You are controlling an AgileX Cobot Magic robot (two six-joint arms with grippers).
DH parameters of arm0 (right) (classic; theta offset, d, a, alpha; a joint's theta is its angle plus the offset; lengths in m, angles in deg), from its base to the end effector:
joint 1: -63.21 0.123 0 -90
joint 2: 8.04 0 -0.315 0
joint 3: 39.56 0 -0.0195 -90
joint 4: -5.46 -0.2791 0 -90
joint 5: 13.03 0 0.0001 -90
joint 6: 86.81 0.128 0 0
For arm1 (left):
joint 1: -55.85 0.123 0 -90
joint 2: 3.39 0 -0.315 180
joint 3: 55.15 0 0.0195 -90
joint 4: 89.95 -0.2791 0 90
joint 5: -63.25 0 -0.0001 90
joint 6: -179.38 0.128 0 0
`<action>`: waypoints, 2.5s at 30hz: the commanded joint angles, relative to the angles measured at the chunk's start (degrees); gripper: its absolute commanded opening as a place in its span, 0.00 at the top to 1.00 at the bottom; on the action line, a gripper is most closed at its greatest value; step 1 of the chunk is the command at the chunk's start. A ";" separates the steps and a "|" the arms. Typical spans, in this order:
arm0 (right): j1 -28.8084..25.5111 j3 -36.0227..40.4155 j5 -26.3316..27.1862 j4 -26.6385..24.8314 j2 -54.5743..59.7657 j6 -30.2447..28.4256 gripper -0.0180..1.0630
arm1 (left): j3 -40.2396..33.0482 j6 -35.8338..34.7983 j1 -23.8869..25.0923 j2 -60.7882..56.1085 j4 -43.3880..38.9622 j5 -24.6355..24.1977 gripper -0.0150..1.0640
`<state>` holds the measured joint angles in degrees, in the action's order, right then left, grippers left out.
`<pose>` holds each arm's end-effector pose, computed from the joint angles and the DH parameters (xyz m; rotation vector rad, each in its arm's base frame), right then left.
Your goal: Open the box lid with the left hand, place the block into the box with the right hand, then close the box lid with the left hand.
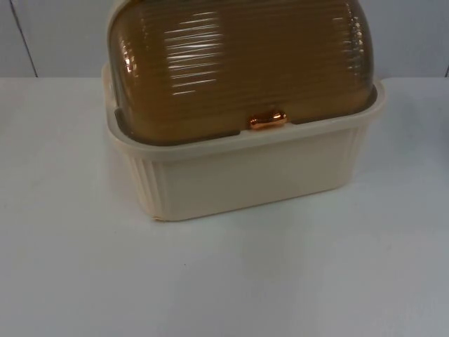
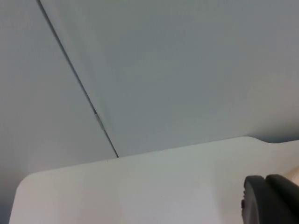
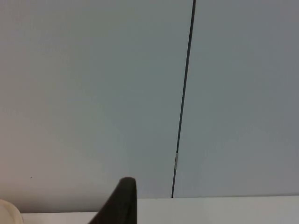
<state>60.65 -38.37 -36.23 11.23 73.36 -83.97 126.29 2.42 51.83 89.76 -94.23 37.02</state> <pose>0.3497 -0.0207 0.4551 0.0292 1.8452 -0.0978 0.4092 -0.0245 0.3888 0.1751 2.0502 0.0649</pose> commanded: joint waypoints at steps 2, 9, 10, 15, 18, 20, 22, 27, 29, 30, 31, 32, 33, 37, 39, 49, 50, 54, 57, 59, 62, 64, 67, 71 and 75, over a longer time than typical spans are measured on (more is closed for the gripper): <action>-0.02 -0.31 -0.14 -0.07 -0.64 -0.27 0.02 | 0.57 -0.41 -0.82 -0.01 -0.44 0.20 0.79; -0.02 -0.31 -0.25 0.04 -0.64 -0.27 0.02 | 0.57 -0.51 -3.50 -0.14 0.12 1.31 0.02; -0.02 -0.31 -0.25 0.04 -0.64 -0.27 0.02 | 0.57 -0.51 -3.50 -0.33 1.17 1.63 0.02; -0.02 -0.31 -0.64 0.04 -0.64 -0.27 0.02 | 0.57 -0.51 -3.50 -1.70 2.51 2.69 0.02; -0.02 -0.31 -0.86 0.04 -0.76 -0.27 0.02 | 0.57 -0.51 -3.50 -3.64 2.49 3.41 0.02; -0.02 -0.31 -0.90 0.04 -1.37 -0.27 0.02 | 0.57 -0.51 -3.37 -5.66 2.49 4.11 0.02; -0.02 -0.31 -0.99 0.04 -2.25 -0.27 0.02 | 0.83 -0.51 -3.37 -8.23 2.17 4.37 0.02; -0.02 -0.31 -0.99 0.04 -4.97 -0.27 0.02 | 0.84 -0.51 -3.37 -13.57 1.90 4.52 0.02; -0.02 -0.31 -0.99 0.04 -5.81 -0.27 0.02 | 0.84 -0.51 -3.37 -14.66 1.66 4.52 0.02; -0.02 -0.31 -0.99 0.04 -6.63 -0.27 0.02 | 0.84 -0.51 -3.37 -15.89 1.66 4.52 0.02; -0.02 -0.31 -1.10 0.04 -7.66 -0.27 0.02 | 0.84 -0.51 -3.37 -17.05 1.66 4.18 0.02; -0.02 -0.31 -1.12 0.04 -8.91 -0.27 0.02 | 0.84 -0.51 -3.37 -18.27 1.66 3.58 0.02; -0.02 -0.31 -1.25 0.04 -10.14 -0.27 0.02 | 0.84 -0.51 -3.37 -19.29 1.66 2.38 0.02; -0.02 -0.31 -1.25 0.04 -15.30 -0.27 0.02 | 0.84 -0.35 -3.37 -23.36 1.66 -2.46 0.02; -0.02 -0.31 -0.86 0.04 -18.99 -0.27 0.02 | 0.84 0.15 -3.37 -26.93 1.22 -3.40 0.02; -0.02 -0.31 -0.71 0.70 -34.81 -0.68 0.02 | 0.84 0.15 -3.37 -43.42 -0.32 -2.53 0.02; -0.02 -0.31 -1.46 1.59 -36.79 -0.68 0.02 | 0.84 0.15 -3.37 -45.17 0.09 -2.53 0.02; -0.02 -0.31 -8.81 1.81 -42.86 -0.68 0.02 | 0.84 3.27 -3.37 -50.69 1.71 -5.61 0.02; -0.02 -0.31 -14.86 1.68 -45.96 -0.68 0.02 | 0.84 13.93 -3.37 -54.19 9.08 -8.89 0.02; -0.02 -0.31 -17.26 1.68 -48.29 -0.82 0.02 | 0.84 16.11 -3.37 -56.48 14.26 -9.08 0.02; -0.02 -0.31 -17.31 1.57 -52.22 -0.82 0.02 | 0.84 16.53 -3.18 -60.27 16.57 -9.08 0.02; -0.02 -0.31 -17.71 1.57 -55.71 -0.67 0.02 | 0.84 17.48 -2.73 -63.92 16.39 -9.22 0.02; -0.02 -0.31 -20.94 1.57 -60.57 -0.67 0.02 | 0.84 17.46 -1.22 -69.81 15.42 -9.36 0.02; -0.13 -0.31 -23.34 1.57 -64.16 -1.36 0.02 | 0.84 17.24 1.70 -74.38 12.97 -10.44 0.02; -0.13 -0.31 -27.28 1.57 -66.97 -1.96 0.02 | 0.84 16.28 3.47 -77.20 10.68 -14.17 0.02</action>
<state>60.65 -38.74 -61.64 12.57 7.20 -85.45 127.22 19.33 55.03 13.18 -82.49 24.69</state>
